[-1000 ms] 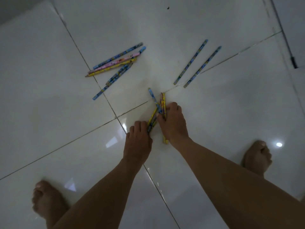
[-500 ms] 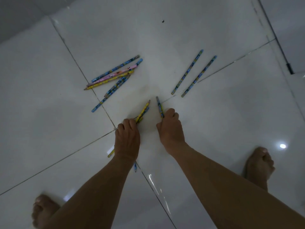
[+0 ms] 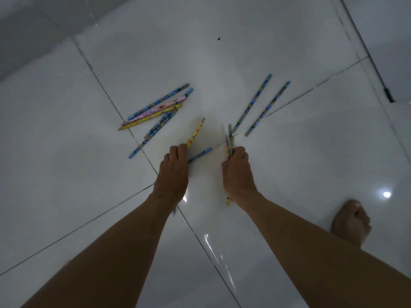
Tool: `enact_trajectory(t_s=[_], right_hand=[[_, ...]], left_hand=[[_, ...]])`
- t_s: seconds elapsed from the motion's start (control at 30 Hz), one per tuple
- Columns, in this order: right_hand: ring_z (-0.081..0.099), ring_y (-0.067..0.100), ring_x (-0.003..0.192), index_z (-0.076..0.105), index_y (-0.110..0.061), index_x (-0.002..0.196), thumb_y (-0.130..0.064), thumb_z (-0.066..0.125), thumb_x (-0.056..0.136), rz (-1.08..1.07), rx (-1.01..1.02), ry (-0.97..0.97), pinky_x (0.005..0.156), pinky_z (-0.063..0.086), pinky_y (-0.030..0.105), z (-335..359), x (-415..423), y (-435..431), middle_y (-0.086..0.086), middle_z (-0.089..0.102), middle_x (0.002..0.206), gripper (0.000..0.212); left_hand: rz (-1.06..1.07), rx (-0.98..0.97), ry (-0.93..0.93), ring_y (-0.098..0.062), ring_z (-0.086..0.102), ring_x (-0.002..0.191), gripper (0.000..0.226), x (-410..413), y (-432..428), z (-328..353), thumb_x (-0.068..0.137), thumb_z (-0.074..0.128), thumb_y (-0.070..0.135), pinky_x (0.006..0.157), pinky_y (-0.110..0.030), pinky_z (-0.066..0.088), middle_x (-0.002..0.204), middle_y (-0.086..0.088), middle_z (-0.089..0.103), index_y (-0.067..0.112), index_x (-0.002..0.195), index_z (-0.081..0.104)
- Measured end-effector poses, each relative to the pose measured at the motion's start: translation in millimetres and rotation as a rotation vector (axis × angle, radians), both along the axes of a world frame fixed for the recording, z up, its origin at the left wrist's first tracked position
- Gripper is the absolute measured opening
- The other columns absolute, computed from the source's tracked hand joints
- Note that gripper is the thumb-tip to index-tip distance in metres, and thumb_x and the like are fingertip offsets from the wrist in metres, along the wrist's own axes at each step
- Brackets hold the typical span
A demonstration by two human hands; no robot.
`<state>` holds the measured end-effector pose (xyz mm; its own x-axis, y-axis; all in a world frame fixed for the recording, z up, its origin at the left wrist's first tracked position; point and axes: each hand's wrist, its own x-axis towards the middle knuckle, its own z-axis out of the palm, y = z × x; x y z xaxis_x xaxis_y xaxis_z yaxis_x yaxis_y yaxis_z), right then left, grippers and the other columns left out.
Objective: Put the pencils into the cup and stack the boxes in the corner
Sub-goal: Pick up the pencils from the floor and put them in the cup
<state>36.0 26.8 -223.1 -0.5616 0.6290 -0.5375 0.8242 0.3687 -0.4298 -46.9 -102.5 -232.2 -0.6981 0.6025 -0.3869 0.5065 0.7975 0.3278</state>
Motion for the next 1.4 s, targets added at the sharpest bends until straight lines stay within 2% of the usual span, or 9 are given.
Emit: enact_trajectory(t_s=[0.17, 0.37, 0.47, 0.57, 0.63, 0.83, 0.97, 1.13, 1.4], right_hand=[[0.055, 0.039, 0.101, 0.041, 0.005, 0.118, -0.01, 0.038, 0.097, -0.231, 0.122, 0.073, 0.08, 0.04, 0.038, 3.2, -23.8, 43.1, 0.024, 0.05, 0.115, 0.027], [0.052, 0.039, 0.108, 0.033, 0.01, 0.126, -0.012, 0.037, 0.1, -0.401, 0.15, 0.042, 0.074, 0.032, 0.025, -6.5, -47.9, 93.7, 0.027, 0.042, 0.128, 0.034], [0.05, 0.042, 0.11, 0.031, 0.008, 0.128, -0.024, 0.043, 0.1, -0.467, 0.086, 0.053, 0.088, 0.042, 0.04, -14.1, -57.2, 103.3, 0.026, 0.038, 0.13, 0.044], [0.045, 0.04, 0.116, 0.03, 0.004, 0.128, -0.047, 0.058, 0.09, -0.463, 0.069, -0.007, 0.097, 0.042, 0.047, -15.1, -63.0, 104.0, 0.023, 0.036, 0.131, 0.069], [0.041, 0.039, 0.12, 0.03, 0.005, 0.129, -0.047, 0.064, 0.086, -0.391, 0.097, -0.052, 0.1, 0.04, 0.049, -14.3, -63.4, 101.4, 0.022, 0.034, 0.132, 0.076], [0.049, 0.041, 0.112, 0.034, 0.007, 0.126, -0.021, 0.055, 0.094, -0.333, 0.118, -0.009, 0.092, 0.045, 0.043, -12.8, -57.2, 96.0, 0.026, 0.039, 0.129, 0.048], [0.052, 0.04, 0.111, 0.036, 0.005, 0.126, -0.016, 0.052, 0.095, -0.373, 0.086, -0.041, 0.083, 0.044, 0.038, -7.2, -56.8, 87.8, 0.025, 0.041, 0.13, 0.041], [0.052, 0.039, 0.112, 0.036, 0.005, 0.127, -0.02, 0.058, 0.093, -0.376, 0.036, -0.097, 0.084, 0.046, 0.039, -4.7, -55.3, 84.4, 0.023, 0.044, 0.129, 0.048], [0.052, 0.039, 0.113, 0.036, 0.005, 0.127, -0.028, 0.061, 0.09, -0.217, 0.068, -0.165, 0.09, 0.044, 0.04, -4.3, -50.2, 79.8, 0.022, 0.041, 0.131, 0.055]], left_hand=[[0.045, 0.091, 0.023, -0.036, 0.05, 0.094, 0.058, -39.2, 23.0, 3.7, 0.074, 0.046, -0.022, 0.079, -0.044, 0.048, 0.116, -0.025, 0.045, -0.003, 0.128, 0.042], [0.149, 0.16, 0.134, -0.043, 0.05, 0.1, 0.047, -78.5, 39.4, -11.2, 0.08, 0.041, -0.016, 0.084, -0.053, 0.047, 0.119, -0.028, 0.047, -0.002, 0.125, 0.045], [0.136, 0.201, 0.121, -0.044, 0.049, 0.108, 0.041, -88.3, 42.0, -15.1, 0.091, 0.045, 0.012, 0.09, -0.051, 0.045, 0.126, -0.028, 0.045, -0.002, 0.129, 0.043], [0.135, 0.035, 0.245, -0.04, 0.047, 0.113, 0.064, -92.3, 42.5, -16.9, 0.091, 0.043, 0.051, 0.093, -0.048, 0.038, 0.135, -0.023, 0.044, 0.001, 0.132, 0.041], [0.168, -0.039, 0.278, -0.038, 0.045, 0.118, 0.08, -94.2, 38.7, -18.2, 0.085, 0.04, 0.067, 0.096, -0.048, 0.035, 0.137, -0.02, 0.045, 0.003, 0.133, 0.04], [0.149, -0.016, 0.201, -0.033, 0.049, 0.101, 0.09, -85.0, 22.9, -9.2, 0.075, 0.035, 0.082, 0.087, -0.044, 0.039, 0.115, -0.014, 0.049, 0.009, 0.127, 0.042], [0.144, -0.014, 0.127, -0.03, 0.049, 0.102, 0.115, -60.3, 14.0, 0.7, 0.054, 0.04, 0.094, 0.086, -0.041, 0.042, 0.116, -0.012, 0.049, 0.01, 0.131, 0.039], [0.036, -0.069, 0.118, -0.033, 0.051, 0.101, 0.112, -33.7, 5.6, -7.2, 0.053, 0.066, 0.069, 0.083, -0.042, 0.044, 0.121, -0.015, 0.049, 0.003, 0.137, 0.034], [0.099, -0.069, 0.188, -0.028, 0.048, 0.079, 0.061, -22.7, 32.0, -9.4, 0.066, 0.059, 0.044, 0.063, -0.036, 0.041, 0.096, -0.012, 0.05, 0.004, 0.111, 0.049]])
